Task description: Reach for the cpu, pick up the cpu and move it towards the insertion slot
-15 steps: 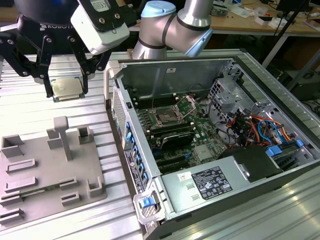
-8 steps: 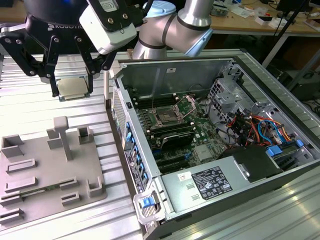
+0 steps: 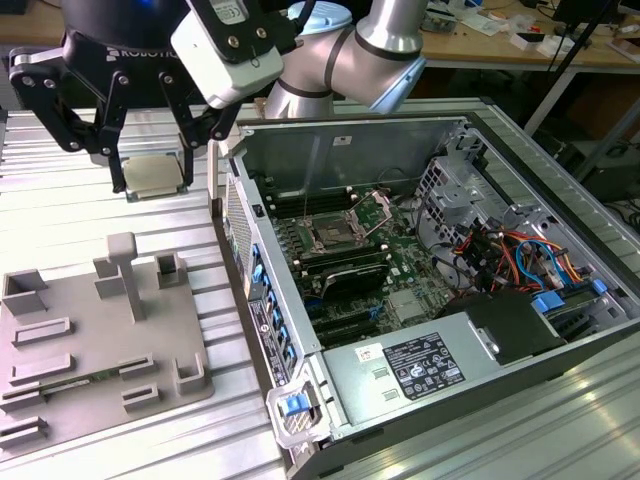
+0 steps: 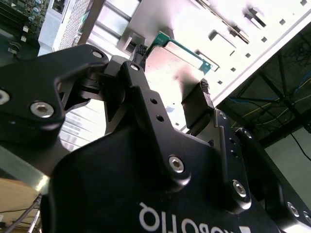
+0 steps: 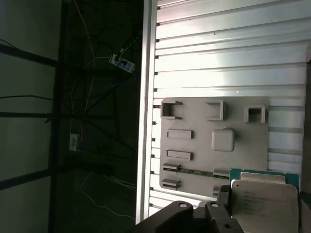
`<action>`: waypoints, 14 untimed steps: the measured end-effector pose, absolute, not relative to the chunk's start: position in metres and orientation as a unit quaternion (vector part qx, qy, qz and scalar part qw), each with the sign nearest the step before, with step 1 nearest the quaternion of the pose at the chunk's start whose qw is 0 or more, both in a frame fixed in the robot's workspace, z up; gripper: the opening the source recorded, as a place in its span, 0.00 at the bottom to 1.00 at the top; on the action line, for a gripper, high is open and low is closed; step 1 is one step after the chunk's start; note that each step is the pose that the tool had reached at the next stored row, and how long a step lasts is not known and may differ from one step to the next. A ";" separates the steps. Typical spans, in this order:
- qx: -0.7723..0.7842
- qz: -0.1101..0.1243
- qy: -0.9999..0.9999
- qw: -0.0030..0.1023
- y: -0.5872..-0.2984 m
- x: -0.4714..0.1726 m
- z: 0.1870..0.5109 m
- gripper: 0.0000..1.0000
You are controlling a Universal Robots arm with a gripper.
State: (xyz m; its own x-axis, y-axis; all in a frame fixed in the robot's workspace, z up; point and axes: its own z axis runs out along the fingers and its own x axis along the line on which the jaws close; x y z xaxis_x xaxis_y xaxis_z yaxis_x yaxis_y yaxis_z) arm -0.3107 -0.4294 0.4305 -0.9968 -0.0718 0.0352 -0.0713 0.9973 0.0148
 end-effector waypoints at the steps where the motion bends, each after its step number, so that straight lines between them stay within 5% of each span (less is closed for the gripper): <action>1: 0.036 -0.007 -0.999 0.018 -0.429 -0.310 0.430 0.55; 14: 0.036 -0.007 -0.999 0.018 -0.429 -0.301 0.430 0.55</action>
State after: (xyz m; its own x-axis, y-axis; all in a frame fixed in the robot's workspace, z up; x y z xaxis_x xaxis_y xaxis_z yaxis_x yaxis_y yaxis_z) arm -0.3007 -0.4294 0.4305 -0.9968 -0.0718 0.0352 -0.0713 0.9973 0.0147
